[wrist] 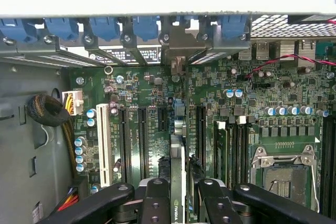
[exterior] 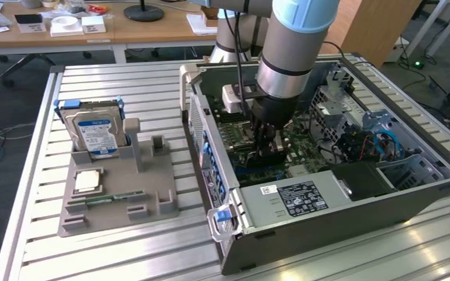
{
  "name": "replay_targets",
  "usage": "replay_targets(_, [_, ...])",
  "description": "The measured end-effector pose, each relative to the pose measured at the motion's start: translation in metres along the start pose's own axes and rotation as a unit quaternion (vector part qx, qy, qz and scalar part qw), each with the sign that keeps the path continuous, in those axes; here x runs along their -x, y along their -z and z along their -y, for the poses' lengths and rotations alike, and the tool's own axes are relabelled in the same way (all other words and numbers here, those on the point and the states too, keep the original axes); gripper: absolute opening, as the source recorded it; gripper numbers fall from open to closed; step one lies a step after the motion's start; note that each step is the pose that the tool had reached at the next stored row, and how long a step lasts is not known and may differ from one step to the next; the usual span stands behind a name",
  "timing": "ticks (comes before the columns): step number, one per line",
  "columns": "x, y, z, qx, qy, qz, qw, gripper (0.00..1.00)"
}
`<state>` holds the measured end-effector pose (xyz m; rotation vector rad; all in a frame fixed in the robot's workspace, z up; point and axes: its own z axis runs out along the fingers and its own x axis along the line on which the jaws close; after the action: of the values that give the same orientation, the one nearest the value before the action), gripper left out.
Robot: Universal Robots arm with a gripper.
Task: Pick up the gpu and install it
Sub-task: 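Insert the gpu into the slot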
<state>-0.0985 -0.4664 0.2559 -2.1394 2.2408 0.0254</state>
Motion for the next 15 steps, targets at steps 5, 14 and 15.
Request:
replay_targets(5, [0.0000, -0.0003, 0.0000, 0.0000, 0.000, 0.0000, 1.0000, 0.25])
replay_targets(14, [0.0000, -0.0003, 0.0000, 0.0000, 0.000, 0.0001, 1.0000, 0.25])
replay_targets(15, [0.0001, -0.0006, -0.0002, 0.0003, 0.000, 0.0007, 1.0000, 0.26])
